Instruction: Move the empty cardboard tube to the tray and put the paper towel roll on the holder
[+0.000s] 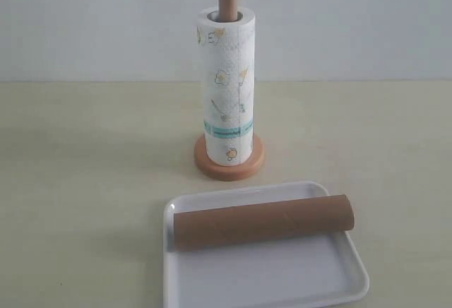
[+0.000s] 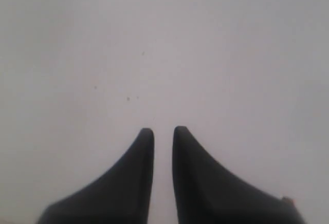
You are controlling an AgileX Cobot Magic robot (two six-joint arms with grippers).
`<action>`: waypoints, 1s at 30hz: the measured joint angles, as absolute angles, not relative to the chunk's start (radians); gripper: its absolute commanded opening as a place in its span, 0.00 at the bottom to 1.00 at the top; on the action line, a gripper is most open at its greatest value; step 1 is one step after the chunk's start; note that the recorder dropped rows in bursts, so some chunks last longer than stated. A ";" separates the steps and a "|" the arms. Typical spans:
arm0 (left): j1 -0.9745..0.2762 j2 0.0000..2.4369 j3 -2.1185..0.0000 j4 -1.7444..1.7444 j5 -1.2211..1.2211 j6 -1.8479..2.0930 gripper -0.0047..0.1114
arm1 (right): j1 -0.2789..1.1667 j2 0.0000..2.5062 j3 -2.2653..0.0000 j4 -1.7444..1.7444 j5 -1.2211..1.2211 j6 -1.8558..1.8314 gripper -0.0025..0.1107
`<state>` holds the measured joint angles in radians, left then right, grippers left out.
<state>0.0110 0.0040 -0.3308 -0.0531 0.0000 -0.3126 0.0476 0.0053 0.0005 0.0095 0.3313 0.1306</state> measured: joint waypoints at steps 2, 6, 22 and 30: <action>0.011 0.003 -0.251 -0.067 0.008 -0.276 0.15 | 0.048 0.005 0.000 0.009 0.331 0.131 0.02; 0.013 0.003 -0.108 -0.071 -0.041 -0.261 0.15 | 0.048 0.005 0.000 0.009 0.331 0.131 0.02; 0.013 0.003 -0.004 -0.075 0.195 0.081 0.15 | 0.048 0.005 0.000 0.009 0.331 0.131 0.02; 0.005 0.003 -0.004 -0.075 0.338 0.079 0.15 | 0.048 0.005 0.000 0.009 0.331 0.131 0.02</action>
<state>0.0049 0.0031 -0.0036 -0.0749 0.3381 0.0786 0.0476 0.0053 0.0005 0.0095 0.3313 0.1306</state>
